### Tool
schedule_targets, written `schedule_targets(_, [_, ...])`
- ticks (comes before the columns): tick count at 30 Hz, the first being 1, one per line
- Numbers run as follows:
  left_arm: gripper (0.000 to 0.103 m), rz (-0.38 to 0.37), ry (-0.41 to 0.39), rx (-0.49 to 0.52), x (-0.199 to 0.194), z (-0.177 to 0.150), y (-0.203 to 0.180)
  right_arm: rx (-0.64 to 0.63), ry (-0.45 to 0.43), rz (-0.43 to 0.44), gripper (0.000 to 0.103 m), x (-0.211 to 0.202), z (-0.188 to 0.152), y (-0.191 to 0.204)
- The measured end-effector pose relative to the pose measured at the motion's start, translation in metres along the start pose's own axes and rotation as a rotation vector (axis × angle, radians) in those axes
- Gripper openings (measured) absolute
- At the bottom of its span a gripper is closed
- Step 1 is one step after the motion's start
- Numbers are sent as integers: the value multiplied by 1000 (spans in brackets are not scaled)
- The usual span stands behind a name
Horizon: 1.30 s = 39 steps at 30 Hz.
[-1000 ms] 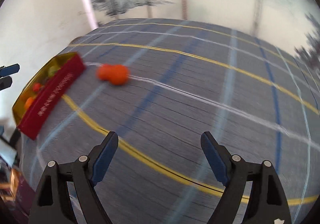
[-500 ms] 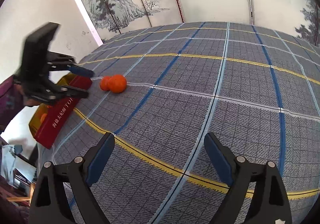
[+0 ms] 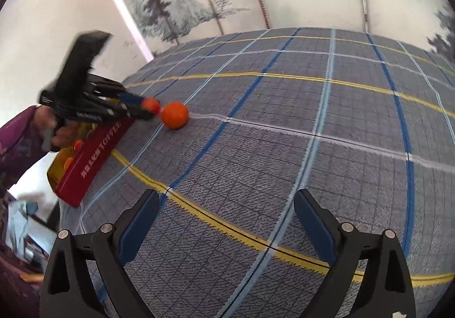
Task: Organize fruits
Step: 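Grasp the red tomato with the left gripper, then place the tomato in the tray with the left gripper while the right gripper grasps the last orange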
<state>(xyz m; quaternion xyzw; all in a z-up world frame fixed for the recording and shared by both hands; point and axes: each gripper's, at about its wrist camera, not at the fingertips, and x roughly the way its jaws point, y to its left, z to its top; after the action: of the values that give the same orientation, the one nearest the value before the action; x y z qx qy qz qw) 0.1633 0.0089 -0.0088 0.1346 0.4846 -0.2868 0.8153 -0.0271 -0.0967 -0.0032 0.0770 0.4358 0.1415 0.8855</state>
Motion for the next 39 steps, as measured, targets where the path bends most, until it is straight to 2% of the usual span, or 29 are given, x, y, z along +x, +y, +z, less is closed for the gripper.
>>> schedule_targets(3, [32, -8, -35, -160, -27, -26, 0, -98, -6, 47, 94, 9, 19, 22])
schedule_targets(6, [32, -9, -79, -249, -52, -53, -4, -196, -12, 104, 94, 34, 44, 41])
schedule_targets(8, [32, 3, -93, -273, -62, -66, -8, -239, 7, 121, 94, 55, 57, 51])
schedule_targets(11, [32, 26, -116, -306, -82, -89, -7, -313, 43, 86, 94, 85, 73, 63])
schedule_targets(16, [32, 75, -132, -383, -107, -129, 6, -319, 96, 64, 90, 119, 84, 68])
schedule_targets(17, [32, 76, -139, -408, -111, -136, 10, -319, 111, 60, 88, 125, 85, 69])
schedule_targets(20, [32, 97, -169, -466, -121, -156, 20, -325, 132, 54, 71, 133, 86, 71])
schedule_targets(21, [32, 112, -175, -482, -124, -163, 23, -327, 137, 53, 62, 134, 88, 72])
schedule_targets(22, [32, 124, -180, -501, -126, -167, 27, -316, 147, 55, 43, 133, 91, 73])
schedule_targets(23, [32, 128, -185, -521, -128, -172, 30, -300, 156, 58, 32, 132, 92, 72])
schedule_targets(25, [32, 141, -200, -537, -132, -180, 34, -277, 136, 54, 33, 121, 89, 74])
schedule_targets(29, [32, 218, -206, -508, -131, -186, 35, -217, 56, 94, 33, 80, 70, 83])
schedule_targets(34, [32, 246, -197, -467, -117, -186, 31, -189, -5, 100, 33, 35, 40, 98])
schedule_targets(39, [32, 274, -205, -438, -106, -183, 26, -184, -42, 93, 33, 5, 27, 108])
